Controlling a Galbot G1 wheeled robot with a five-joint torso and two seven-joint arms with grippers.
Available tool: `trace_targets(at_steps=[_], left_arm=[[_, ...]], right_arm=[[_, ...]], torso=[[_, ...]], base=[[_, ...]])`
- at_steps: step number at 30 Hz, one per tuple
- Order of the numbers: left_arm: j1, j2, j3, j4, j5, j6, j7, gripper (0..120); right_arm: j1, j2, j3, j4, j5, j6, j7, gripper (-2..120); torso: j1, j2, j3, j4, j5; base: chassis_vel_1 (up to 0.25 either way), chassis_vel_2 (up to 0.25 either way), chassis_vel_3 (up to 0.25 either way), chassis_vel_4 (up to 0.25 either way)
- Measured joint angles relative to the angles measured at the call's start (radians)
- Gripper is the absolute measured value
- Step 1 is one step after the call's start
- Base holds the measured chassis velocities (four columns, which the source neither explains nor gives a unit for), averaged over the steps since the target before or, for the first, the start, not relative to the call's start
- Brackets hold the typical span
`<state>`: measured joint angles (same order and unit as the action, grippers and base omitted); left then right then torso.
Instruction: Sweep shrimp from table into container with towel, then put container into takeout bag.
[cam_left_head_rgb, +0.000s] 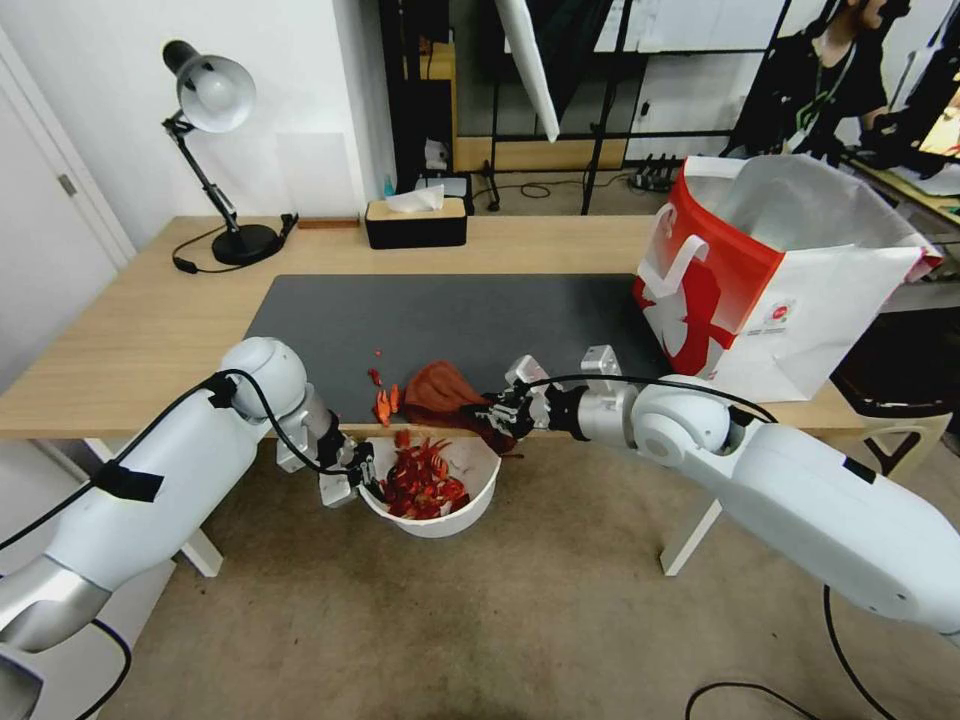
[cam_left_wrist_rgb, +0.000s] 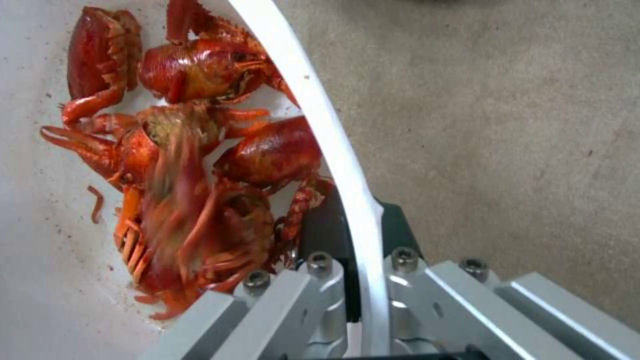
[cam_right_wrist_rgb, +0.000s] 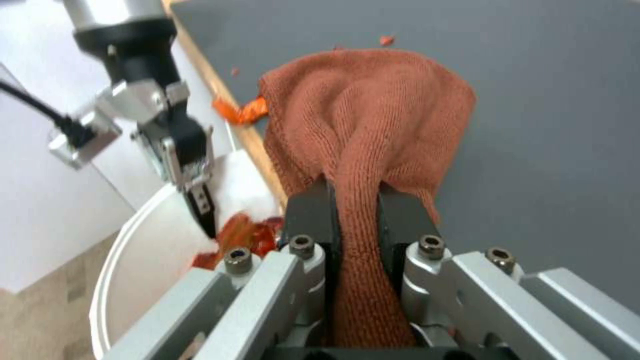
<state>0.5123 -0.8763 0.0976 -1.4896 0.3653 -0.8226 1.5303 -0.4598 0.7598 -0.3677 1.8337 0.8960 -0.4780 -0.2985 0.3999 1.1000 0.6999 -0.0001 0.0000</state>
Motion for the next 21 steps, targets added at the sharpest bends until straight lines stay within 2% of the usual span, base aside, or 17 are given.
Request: trace_targets(at_steps=[11, 21], left_arm=[[0.009, 0.006, -0.006, -0.003, 0.001, 0.000, 0.000, 0], [0.037, 0.025, -0.026, 0.001, 0.000, 0.000, 0.000, 0]], right_arm=[[-0.030, 0.036, 0.089, -0.030, 0.050, 0.027, 0.000, 8], [0.026, 0.189, 0.119, -0.191, 0.142, 0.101, -0.004, 8]], torso=[[0.000, 0.000, 0.000, 0.0000, 0.0000], [0.000, 0.000, 0.000, 0.0002, -0.0002]], base=[[0.000, 0.000, 0.000, 0.000], [0.000, 0.000, 0.000, 0.000]])
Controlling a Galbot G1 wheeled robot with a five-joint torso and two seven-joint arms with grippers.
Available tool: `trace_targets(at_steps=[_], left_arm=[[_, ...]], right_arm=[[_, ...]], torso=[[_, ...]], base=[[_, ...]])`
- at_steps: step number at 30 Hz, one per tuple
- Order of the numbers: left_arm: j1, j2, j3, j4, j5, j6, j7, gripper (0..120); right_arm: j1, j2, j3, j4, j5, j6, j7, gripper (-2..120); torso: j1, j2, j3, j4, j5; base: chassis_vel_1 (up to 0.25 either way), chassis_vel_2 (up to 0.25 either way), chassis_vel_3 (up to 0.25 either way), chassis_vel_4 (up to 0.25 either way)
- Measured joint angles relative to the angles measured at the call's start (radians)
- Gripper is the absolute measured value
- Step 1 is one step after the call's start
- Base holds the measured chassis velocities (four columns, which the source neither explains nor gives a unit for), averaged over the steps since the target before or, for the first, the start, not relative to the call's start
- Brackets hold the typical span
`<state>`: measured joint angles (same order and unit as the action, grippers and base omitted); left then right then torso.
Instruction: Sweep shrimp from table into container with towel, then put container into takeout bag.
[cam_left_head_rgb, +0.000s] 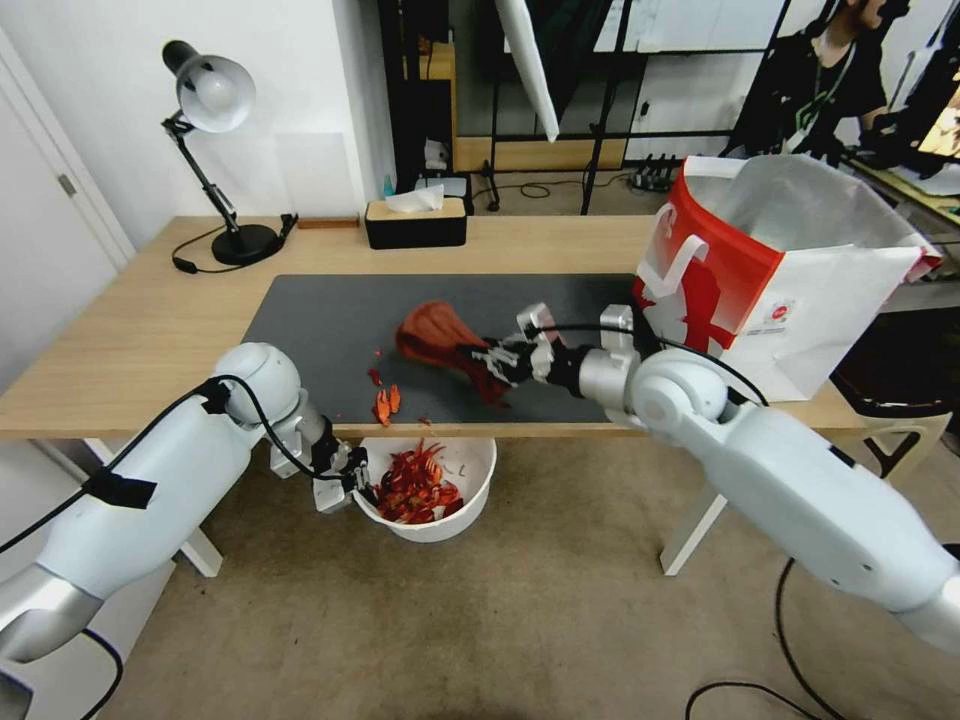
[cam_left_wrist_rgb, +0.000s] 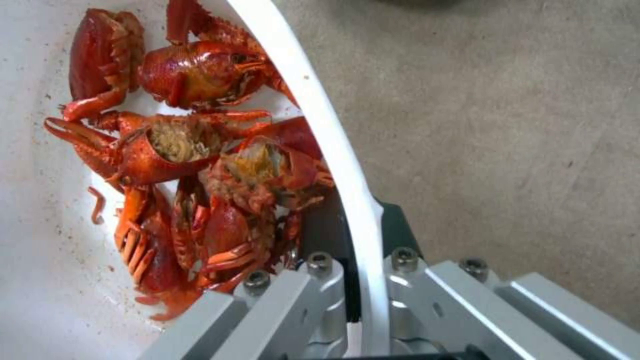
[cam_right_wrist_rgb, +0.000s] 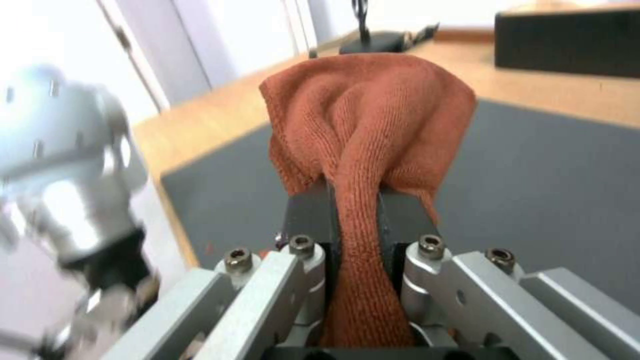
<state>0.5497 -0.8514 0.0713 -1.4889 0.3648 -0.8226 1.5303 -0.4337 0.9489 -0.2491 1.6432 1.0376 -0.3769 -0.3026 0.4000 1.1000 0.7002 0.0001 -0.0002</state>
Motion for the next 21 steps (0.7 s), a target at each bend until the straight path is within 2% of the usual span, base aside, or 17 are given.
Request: trace_targets(at_steps=[14, 21], left_arm=[[0.034, 0.029, -0.034, 0.023, -0.023, 0.000, 0.000, 0], [0.037, 0.044, -0.046, 0.029, -0.027, 0.000, 0.000, 0]], right_arm=[[0.256, 0.214, -0.134, -0.356, -0.023, 0.039, -0.025, 8], [0.319, 0.286, -0.197, -0.473, -0.072, 0.040, -0.053, 8]], torso=[[0.000, 0.000, 0.000, 0.0000, -0.0002], [0.000, 0.000, 0.000, 0.0000, -0.0001]], base=[[0.000, 0.000, 0.000, 0.000], [0.000, 0.000, 0.000, 0.000]])
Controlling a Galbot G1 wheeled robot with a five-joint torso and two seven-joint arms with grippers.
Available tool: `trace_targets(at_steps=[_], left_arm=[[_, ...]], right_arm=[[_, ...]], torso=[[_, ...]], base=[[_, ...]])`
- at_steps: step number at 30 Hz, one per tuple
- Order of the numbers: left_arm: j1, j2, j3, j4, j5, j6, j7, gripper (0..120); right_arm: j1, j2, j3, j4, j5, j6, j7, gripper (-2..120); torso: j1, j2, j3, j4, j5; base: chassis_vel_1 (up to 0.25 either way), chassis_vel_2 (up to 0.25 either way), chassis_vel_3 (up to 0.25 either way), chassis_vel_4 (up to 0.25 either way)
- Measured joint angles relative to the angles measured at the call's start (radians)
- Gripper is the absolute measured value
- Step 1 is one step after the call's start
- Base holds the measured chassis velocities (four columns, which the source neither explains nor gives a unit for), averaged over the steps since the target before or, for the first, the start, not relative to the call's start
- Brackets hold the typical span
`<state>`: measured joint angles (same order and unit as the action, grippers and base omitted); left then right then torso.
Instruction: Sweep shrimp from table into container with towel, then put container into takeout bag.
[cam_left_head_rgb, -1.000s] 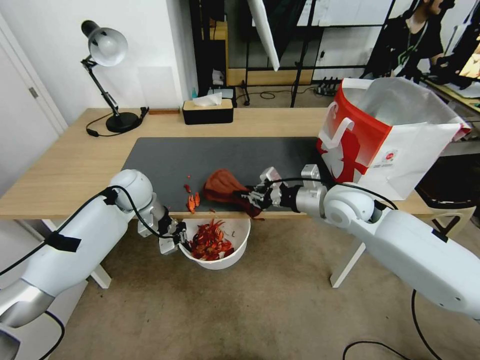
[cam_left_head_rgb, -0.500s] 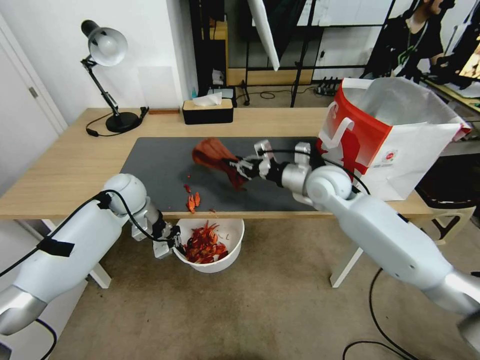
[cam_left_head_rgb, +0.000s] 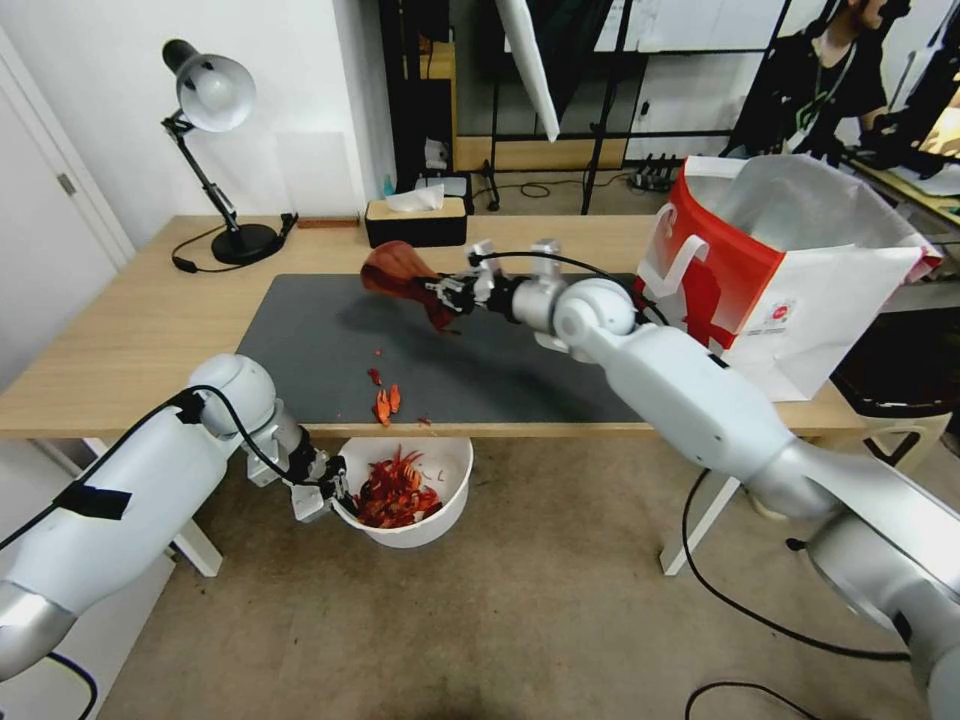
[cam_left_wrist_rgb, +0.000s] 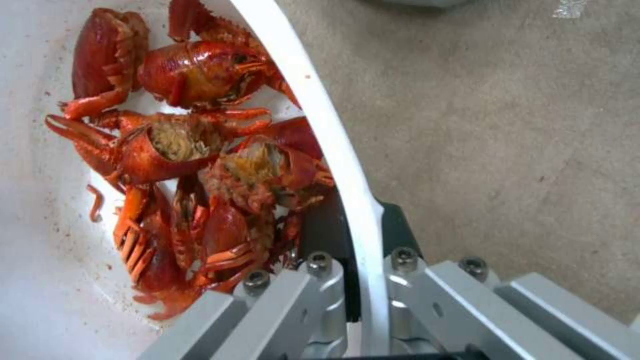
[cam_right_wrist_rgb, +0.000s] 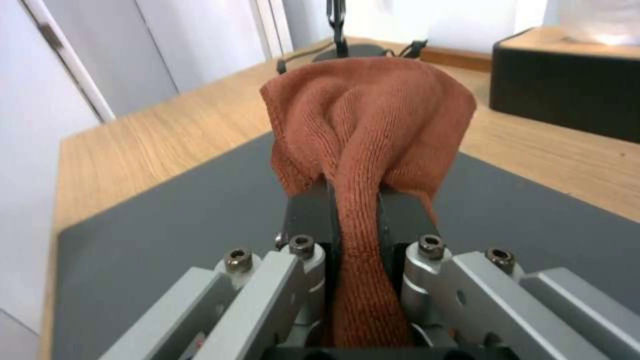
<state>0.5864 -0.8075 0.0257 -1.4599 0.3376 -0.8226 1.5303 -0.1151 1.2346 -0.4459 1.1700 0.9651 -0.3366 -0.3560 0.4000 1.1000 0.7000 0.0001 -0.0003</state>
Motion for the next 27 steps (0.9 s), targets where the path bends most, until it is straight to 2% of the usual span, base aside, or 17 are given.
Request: trace_targets(at_steps=[5, 15, 27], left_arm=[[0.000, 0.017, -0.013, 0.012, -0.001, 0.000, 0.000, 0], [-0.013, 0.050, -0.020, 0.015, 0.001, 0.000, 0.000, 0], [0.005, 0.059, -0.043, -0.004, 0.001, 0.000, 0.000, 0]], right_arm=[[0.025, 0.025, -0.041, -0.053, -0.030, 0.000, -0.012, 8], [0.018, 0.038, -0.070, -0.076, -0.066, -0.009, -0.020, 8], [-0.010, 0.018, -0.110, -0.067, -0.109, -0.045, -0.035, 8]], torso=[[0.000, 0.000, 0.000, -0.0001, 0.0001], [0.000, 0.000, 0.000, -0.0001, 0.0002], [0.000, 0.000, 0.000, -0.0001, 0.0002]], base=[[0.000, 0.000, 0.000, 0.000], [0.000, 0.000, 0.000, 0.000], [0.000, 0.000, 0.000, 0.000]])
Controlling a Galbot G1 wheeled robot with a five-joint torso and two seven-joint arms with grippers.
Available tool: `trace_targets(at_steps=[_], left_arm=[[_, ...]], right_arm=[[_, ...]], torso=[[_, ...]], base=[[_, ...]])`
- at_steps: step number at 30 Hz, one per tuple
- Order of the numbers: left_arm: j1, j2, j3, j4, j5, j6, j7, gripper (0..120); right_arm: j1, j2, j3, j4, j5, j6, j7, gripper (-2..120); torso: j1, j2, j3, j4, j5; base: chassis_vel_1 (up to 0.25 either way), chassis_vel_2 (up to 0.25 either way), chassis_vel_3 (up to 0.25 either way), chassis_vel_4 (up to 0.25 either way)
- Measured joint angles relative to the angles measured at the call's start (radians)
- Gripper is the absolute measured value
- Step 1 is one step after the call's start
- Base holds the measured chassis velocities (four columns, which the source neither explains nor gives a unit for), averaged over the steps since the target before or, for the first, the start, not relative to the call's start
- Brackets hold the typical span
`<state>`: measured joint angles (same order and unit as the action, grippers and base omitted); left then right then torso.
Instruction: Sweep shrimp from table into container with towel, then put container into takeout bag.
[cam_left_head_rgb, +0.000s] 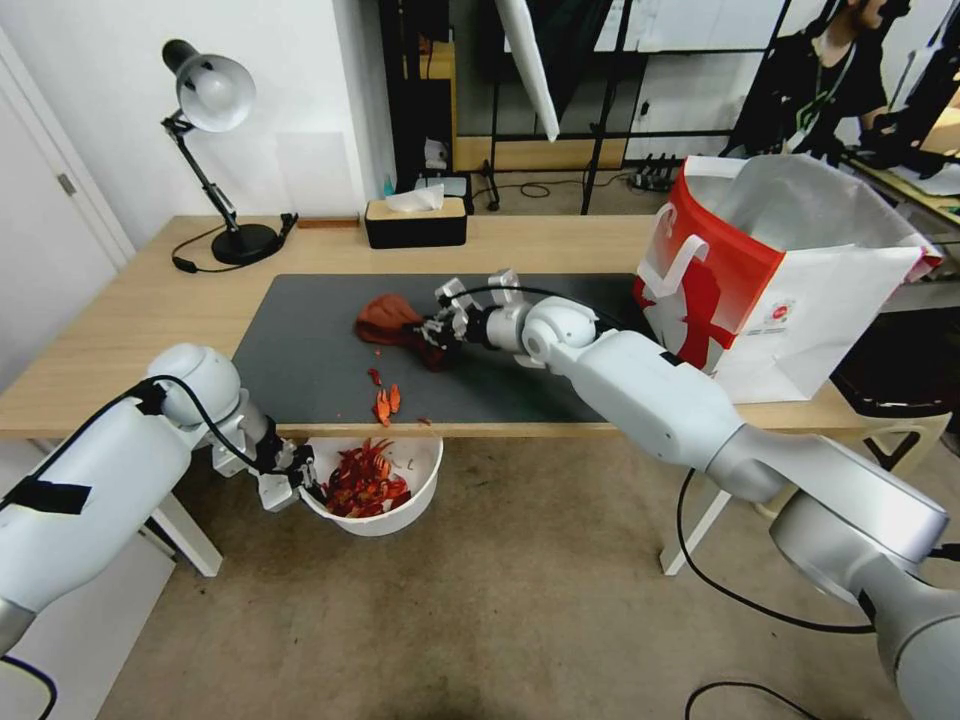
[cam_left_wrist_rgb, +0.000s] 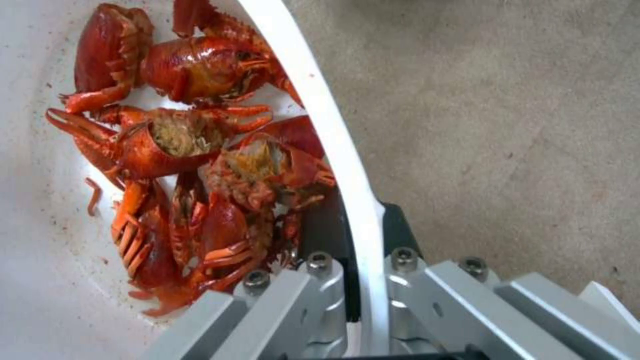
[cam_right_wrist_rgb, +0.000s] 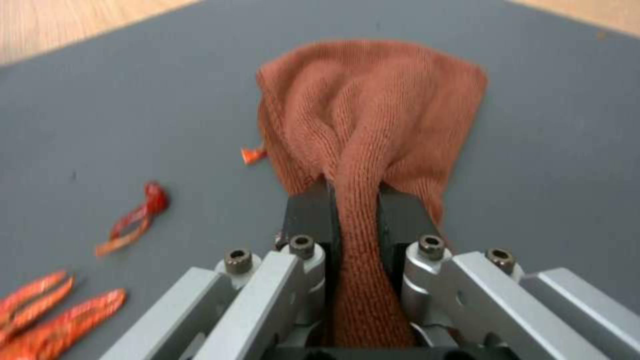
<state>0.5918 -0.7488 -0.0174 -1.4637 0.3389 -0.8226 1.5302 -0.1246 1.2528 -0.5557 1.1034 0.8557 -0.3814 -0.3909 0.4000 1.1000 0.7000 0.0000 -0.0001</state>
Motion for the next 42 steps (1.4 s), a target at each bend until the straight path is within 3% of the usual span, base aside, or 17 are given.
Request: trace_targets(at_steps=[16, 22, 42], left_arm=[[0.034, 0.008, -0.030, -0.026, -0.002, 0.000, 0.000, 0], [0.041, 0.010, -0.018, -0.076, -0.016, 0.000, 0.000, 0], [0.019, -0.014, 0.004, -0.048, -0.016, 0.000, 0.000, 0]], right_arm=[[-0.031, -0.058, -0.033, 0.105, -0.014, -0.019, 0.001, 8], [-0.054, -0.071, -0.027, 0.138, -0.018, -0.025, 0.017, 8], [-0.048, -0.113, -0.026, 0.211, 0.020, -0.043, 0.027, 8]], torso=[[0.000, 0.000, 0.000, 0.0000, 0.0001], [0.000, 0.000, 0.000, 0.0000, 0.0003], [0.000, 0.000, 0.000, -0.0001, 0.0000]], base=[[0.000, 0.000, 0.000, 0.000], [0.000, 0.000, 0.000, 0.000], [0.000, 0.000, 0.000, 0.000]])
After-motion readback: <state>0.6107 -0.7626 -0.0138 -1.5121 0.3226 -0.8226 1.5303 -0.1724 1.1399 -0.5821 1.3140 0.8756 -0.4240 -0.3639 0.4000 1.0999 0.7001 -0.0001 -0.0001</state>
